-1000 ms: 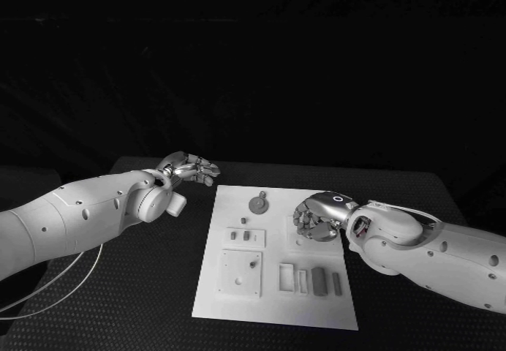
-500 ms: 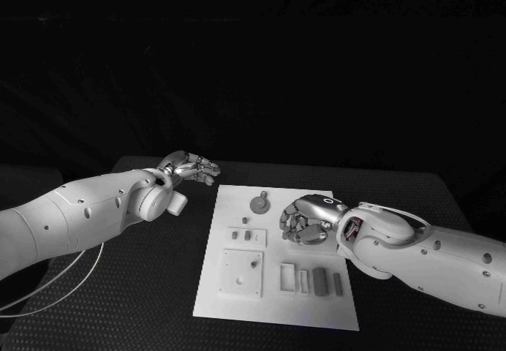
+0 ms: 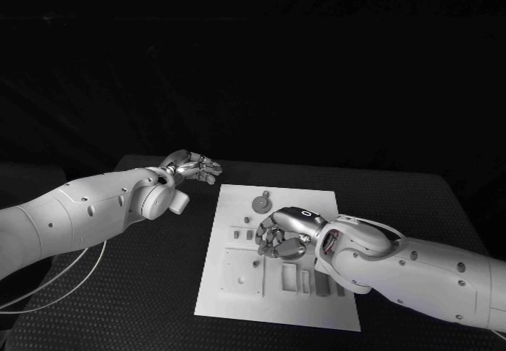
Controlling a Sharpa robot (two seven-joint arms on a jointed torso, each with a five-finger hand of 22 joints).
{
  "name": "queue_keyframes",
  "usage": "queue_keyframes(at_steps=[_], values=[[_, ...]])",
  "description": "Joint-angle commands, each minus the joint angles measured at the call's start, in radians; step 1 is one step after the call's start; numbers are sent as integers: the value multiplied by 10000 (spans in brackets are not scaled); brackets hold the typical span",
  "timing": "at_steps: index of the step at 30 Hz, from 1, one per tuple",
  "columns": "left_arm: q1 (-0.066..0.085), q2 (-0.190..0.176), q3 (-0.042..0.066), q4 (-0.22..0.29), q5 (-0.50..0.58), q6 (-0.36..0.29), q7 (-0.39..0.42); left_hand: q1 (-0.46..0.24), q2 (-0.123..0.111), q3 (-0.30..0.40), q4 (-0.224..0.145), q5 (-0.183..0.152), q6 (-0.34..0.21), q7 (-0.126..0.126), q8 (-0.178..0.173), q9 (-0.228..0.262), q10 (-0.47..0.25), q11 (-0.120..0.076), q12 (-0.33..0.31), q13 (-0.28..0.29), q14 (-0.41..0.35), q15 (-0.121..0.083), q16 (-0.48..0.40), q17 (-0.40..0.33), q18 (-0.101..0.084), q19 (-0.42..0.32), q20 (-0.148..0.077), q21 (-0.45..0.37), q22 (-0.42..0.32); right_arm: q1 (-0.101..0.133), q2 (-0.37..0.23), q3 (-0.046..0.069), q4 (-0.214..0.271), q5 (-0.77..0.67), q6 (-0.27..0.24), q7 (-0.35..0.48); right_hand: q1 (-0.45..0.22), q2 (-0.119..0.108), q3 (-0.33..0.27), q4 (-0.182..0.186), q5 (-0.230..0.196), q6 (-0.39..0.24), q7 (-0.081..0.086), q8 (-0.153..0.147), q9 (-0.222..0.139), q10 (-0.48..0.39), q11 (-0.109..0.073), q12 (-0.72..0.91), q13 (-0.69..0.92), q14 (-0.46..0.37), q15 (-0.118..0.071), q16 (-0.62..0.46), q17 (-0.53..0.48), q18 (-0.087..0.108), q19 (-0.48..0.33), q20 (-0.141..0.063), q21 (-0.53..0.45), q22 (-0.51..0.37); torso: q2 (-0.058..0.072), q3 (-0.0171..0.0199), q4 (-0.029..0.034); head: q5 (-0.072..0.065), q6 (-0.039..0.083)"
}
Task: Assemble the parts on the task board
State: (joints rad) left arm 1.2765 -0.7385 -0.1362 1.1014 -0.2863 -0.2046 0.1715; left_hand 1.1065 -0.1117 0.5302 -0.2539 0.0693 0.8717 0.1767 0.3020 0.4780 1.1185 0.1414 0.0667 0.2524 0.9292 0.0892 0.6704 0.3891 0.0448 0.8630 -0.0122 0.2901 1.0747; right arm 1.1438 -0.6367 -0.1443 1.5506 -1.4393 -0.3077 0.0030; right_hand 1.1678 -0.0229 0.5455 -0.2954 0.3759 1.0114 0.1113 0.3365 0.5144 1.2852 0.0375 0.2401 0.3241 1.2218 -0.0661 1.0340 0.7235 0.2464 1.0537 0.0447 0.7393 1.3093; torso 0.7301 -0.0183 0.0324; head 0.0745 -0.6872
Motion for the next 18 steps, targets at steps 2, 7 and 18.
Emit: queue_keyframes(at_steps=[2,7,18], values=[[22,18,6,13,48,88,131,21,49,-62,16,-56,-41,-2,51,-13,61,-17,41,-13,58,-18,-73,18,3,87,2,-61,1,-296,287,-10,-71,-197,-67,317,75,82,52,0,36,228,-97,263,413,19,-20,-52,16,-14,-79,67,9,153,-19,-45,52,192,11,9,27,28,-22],[22,25,6,10,50,86,134,21,49,-63,17,-56,-41,-2,52,-14,62,-17,41,-14,60,-18,-77,25,3,88,3,-63,2,-474,610,-18,-136,-468,-75,375,77,88,60,-2,37,222,-96,261,419,14,-19,-56,20,-20,-78,69,9,153,-24,-45,53,192,12,13,11,92,-34],[22,36,7,24,51,104,130,22,49,-65,18,-56,-41,-3,53,-15,64,-18,42,-16,61,-17,-89,40,3,90,3,-67,3,-892,1136,-63,-430,-1148,-88,315,82,87,74,-4,37,214,-94,257,429,9,-17,-63,26,-29,-76,73,10,153,-33,-44,55,192,15,1,23,100,-82]])
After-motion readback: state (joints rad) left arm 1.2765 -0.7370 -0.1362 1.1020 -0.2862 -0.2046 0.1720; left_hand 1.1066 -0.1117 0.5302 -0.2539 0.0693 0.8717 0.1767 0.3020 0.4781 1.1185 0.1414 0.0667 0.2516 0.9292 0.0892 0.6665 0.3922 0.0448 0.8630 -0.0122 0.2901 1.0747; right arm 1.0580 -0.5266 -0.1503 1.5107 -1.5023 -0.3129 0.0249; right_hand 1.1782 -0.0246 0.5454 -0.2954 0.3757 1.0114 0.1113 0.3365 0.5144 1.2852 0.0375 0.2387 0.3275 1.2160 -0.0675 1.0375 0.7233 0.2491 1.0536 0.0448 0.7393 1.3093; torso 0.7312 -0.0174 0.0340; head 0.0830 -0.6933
